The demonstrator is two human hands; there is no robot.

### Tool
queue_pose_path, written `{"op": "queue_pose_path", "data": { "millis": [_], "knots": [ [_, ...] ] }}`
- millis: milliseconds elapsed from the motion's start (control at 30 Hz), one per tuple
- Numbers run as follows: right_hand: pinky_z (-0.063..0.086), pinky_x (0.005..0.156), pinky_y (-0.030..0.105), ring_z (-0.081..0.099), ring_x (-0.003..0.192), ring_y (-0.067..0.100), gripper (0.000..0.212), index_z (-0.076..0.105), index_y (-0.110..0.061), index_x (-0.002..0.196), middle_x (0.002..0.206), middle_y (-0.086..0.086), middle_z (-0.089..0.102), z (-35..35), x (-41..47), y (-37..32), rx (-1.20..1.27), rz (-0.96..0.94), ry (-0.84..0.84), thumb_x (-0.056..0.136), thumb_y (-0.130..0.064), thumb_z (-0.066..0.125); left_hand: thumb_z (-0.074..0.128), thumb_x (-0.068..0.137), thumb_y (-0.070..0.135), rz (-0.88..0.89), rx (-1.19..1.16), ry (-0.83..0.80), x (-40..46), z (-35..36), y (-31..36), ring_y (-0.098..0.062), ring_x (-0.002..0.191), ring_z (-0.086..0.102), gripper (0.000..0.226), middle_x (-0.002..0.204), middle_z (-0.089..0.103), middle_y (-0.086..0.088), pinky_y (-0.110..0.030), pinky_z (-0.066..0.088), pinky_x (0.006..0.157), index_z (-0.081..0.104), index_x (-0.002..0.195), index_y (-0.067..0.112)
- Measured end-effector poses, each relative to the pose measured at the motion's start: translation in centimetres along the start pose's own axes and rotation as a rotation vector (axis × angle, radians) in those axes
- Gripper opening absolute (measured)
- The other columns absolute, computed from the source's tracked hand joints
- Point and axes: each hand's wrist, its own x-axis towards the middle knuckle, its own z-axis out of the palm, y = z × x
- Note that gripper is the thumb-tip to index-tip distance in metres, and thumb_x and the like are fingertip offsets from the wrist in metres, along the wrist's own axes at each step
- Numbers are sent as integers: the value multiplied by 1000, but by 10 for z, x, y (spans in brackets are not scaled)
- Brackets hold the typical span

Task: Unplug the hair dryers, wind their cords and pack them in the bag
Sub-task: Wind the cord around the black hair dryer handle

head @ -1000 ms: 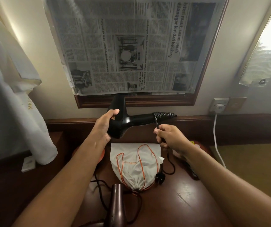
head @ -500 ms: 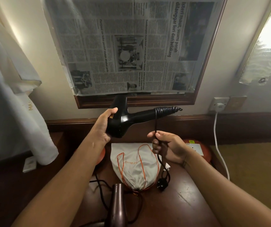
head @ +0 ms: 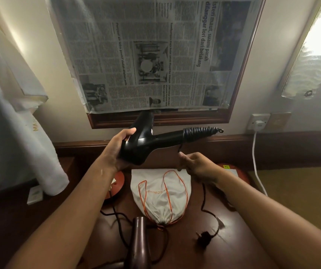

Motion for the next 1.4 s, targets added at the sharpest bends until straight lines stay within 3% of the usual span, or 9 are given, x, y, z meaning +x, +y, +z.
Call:
{"op": "queue_pose_path", "data": {
  "millis": [167,300,400,567,700,800,900,1100,1400],
  "knots": [
    [29,49,28,33,54,20,36,56,-9,75,67,11,41,-15,2,-2,87,-29,-44,99,-33,45,64,78,39,-6,55,-36,-3,-9,5,-24,77,64,42,87,67,-11,-34,50,73,62,108,10],
    [48,70,24,50,67,7,22,56,-24,74,75,-5,54,-41,10,0,-165,64,84,96,-22,53,62,78,37,-27,79,-76,-7,-14,6,-23,74,66,43,84,69,-11,-33,50,70,61,109,8],
    [40,61,14,46,65,4,29,50,-24,69,73,-7,49,-56,13,-7,-321,90,98,95,-13,51,62,78,37,-32,92,-85,-8,-14,7,-22,72,66,39,81,69,-10,-33,49,70,62,105,8],
    [49,74,27,65,91,37,12,69,4,91,77,6,65,-73,24,-38,-639,-138,22,87,8,58,64,77,36,-34,133,-83,-9,-9,13,-22,72,67,43,82,70,-11,-33,50,70,62,108,7],
    [37,61,5,61,78,21,26,73,2,92,88,17,71,-82,25,-54,-820,-149,32,91,-22,61,65,76,35,-39,153,-88,-10,-9,17,-23,78,65,46,88,69,-12,-33,50,76,62,112,6],
    [38,54,16,50,56,11,56,70,-2,69,61,7,60,-82,23,-61,-928,-106,70,83,-55,61,63,76,34,-55,214,-92,-12,-6,19,-23,77,66,40,85,70,-12,-32,50,76,64,105,6],
    [38,53,22,45,51,11,68,65,-2,61,53,4,51,-83,26,-69,-1071,-121,89,74,-68,60,63,75,35,-68,280,-92,-14,-3,19,-24,79,65,41,86,71,-13,-33,50,75,62,106,7],
    [46,60,30,51,60,15,44,56,-21,57,56,-6,51,-75,22,-80,-1176,-300,136,77,-59,66,67,76,38,-90,369,-16,-7,0,13,-28,87,64,55,101,66,-16,-35,51,71,55,119,6],
    [45,61,27,55,65,17,30,62,-18,70,61,-7,51,-61,5,-85,-1134,-339,156,91,-39,60,67,80,39,-1,304,174,6,6,-3,-30,93,62,51,105,64,-15,-38,51,72,55,120,10]
  ]
}}
